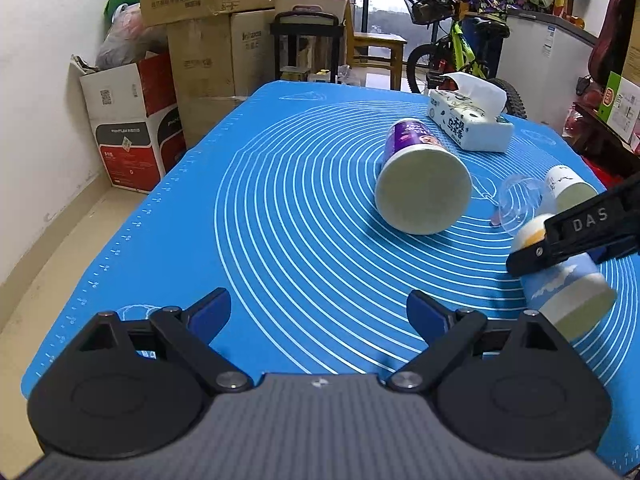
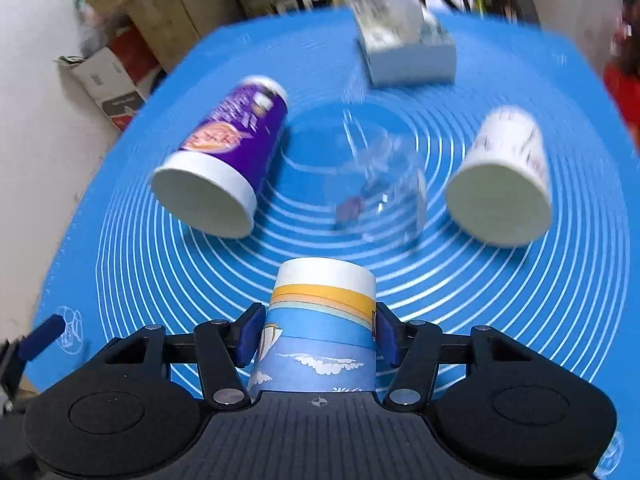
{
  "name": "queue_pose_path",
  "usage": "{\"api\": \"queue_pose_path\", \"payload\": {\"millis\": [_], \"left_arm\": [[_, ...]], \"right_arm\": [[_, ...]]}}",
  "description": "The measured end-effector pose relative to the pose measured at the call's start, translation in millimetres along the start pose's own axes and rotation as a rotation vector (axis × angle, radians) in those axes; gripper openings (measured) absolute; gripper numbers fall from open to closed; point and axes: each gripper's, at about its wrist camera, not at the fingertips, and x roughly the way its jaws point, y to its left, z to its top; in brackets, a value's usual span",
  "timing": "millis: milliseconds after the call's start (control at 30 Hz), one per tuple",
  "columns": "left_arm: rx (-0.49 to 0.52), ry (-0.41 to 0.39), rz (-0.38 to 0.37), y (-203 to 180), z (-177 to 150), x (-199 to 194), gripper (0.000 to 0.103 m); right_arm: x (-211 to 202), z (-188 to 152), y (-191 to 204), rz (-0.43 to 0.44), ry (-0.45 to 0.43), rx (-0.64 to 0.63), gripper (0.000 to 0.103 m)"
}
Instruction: Flip cup upside down
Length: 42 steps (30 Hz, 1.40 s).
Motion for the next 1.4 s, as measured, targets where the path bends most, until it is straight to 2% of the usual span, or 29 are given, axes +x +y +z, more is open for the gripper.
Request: {"api": "queue_pose_path", "payload": {"millis": [133,200,333,400,467,633,800,900,1100,1267,1400], "left_arm": [[-0.016,-0.013,-0.009,0.7,0.1,-1.5,0.094],[-0.024,-0.019,-0.008,0.2,0.2,-2.5,0.094],[-0.022,-0.019,0.006,-1.4,-1.1,-2.2,0.094],[-0.021,-0.018,0.007,-2.1,-1.7,-2.1,0.094],[-0.021,-0.020,0.009,-2.6,-1.8,-1.6,0.094],[-0.006,-0.023,0.002,-5.9,-3.4,-1.3,0.094],[0.013,-0.029,-0.010,-11.0,-6.0,-3.1,0.094],[0.028,-0.028,-0.026,-14.2,-8.0,-4.4,0.094],[0.041,-0.031,-0.036,-18.4,-11.2,-7.4,0.094],[0.049,-0.024,-0.053,-20.3,-12.7,-9.5,0.094],[0.071,-0.008,-0.099,-25.5,-16.4,-14.1,0.094]], "right_arm": [[-18.3,-15.1,-0.3,-0.015,-0.174,-0.031,0.061],[-25.7,-24.3,-0.2,-0.044,-0.295,-0.060,0.061],[-37.6,-48.7,2.0,-0.155,-0.566,-0.148,0.061],[-37.8,-63.4,4.1,-0.192,-0.645,-0.198,0.061],[-35.1,-74.7,6.9,-0.212,-0.685,-0.243,0.061],[-25.8,-94.8,7.4,-0.228,-0.687,-0.297,0.061],[-29.9,-111.4,-1.5,-0.159,-0.669,-0.266,0.062],[-39.3,-133.2,-3.4,-0.163,-0.686,-0.299,0.062],[-49.1,-153.6,-4.1,-0.177,-0.664,-0.321,0.061],[-55.5,-161.1,-10.4,-0.163,-0.629,-0.298,0.061],[-57.7,-162.1,-9.7,-0.162,-0.619,-0.288,0.061]]}}
